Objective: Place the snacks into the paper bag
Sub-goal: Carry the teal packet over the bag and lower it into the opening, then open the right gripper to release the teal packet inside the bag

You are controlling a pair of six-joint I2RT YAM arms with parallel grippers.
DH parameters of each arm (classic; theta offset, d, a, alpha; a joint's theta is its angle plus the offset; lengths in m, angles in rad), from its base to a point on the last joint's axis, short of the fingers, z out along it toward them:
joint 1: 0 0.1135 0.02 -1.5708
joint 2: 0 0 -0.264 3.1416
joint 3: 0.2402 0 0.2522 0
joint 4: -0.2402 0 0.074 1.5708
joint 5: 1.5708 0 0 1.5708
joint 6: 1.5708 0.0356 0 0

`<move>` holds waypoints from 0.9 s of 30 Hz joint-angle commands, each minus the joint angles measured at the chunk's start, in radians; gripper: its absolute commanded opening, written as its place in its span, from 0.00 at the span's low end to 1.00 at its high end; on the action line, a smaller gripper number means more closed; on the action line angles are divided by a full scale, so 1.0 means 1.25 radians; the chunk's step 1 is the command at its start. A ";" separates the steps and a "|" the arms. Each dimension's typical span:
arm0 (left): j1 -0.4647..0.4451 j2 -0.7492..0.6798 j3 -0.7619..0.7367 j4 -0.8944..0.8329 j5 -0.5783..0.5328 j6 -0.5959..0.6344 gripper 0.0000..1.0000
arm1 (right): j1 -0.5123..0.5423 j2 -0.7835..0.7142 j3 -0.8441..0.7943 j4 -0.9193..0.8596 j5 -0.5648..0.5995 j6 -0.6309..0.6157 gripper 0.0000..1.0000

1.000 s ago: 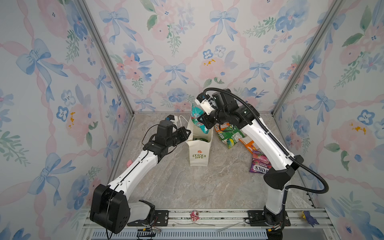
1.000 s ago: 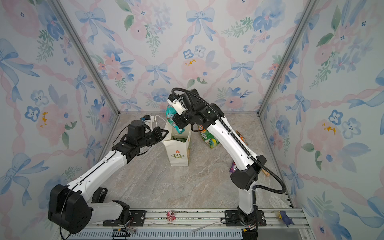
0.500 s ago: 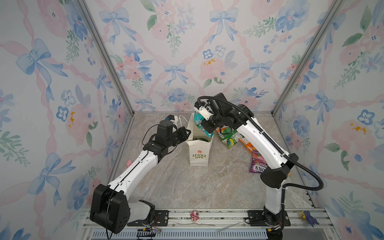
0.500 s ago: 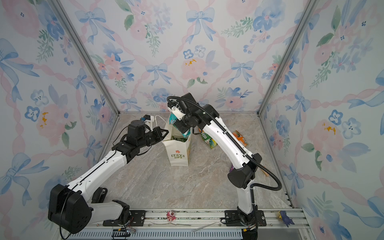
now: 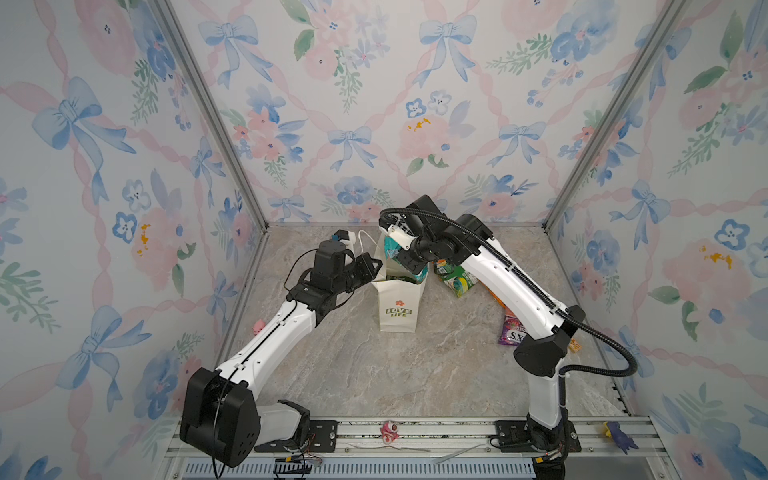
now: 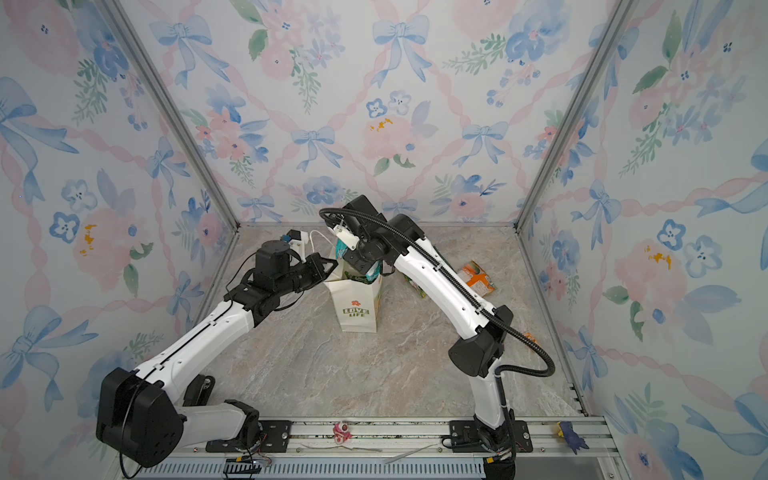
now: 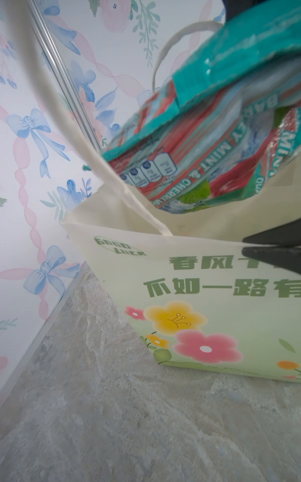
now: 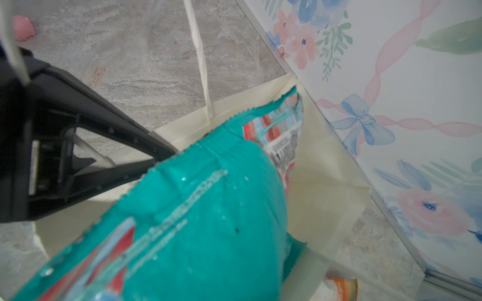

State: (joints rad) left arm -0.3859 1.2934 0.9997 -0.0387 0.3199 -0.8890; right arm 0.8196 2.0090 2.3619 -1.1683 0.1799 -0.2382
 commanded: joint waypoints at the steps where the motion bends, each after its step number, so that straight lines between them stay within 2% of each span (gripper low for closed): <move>1: -0.003 0.004 -0.008 0.047 0.015 -0.005 0.00 | 0.007 0.005 0.026 -0.015 0.034 -0.015 0.03; 5: -0.002 0.001 -0.009 0.046 0.015 -0.005 0.00 | 0.009 0.007 0.022 -0.016 0.034 -0.022 0.10; 11: -0.002 -0.004 -0.013 0.046 0.012 -0.004 0.00 | 0.011 0.009 0.013 -0.021 0.035 -0.027 0.14; 14: -0.002 -0.004 -0.013 0.046 0.012 -0.005 0.00 | 0.011 0.011 0.013 -0.025 0.038 -0.028 0.22; 27: -0.002 0.006 -0.003 0.046 0.016 -0.005 0.00 | 0.015 0.013 0.012 -0.025 0.026 -0.023 0.39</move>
State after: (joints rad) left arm -0.3859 1.2953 0.9958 -0.0307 0.3229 -0.8951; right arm 0.8268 2.0167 2.3619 -1.1862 0.2070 -0.2710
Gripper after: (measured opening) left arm 0.048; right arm 0.383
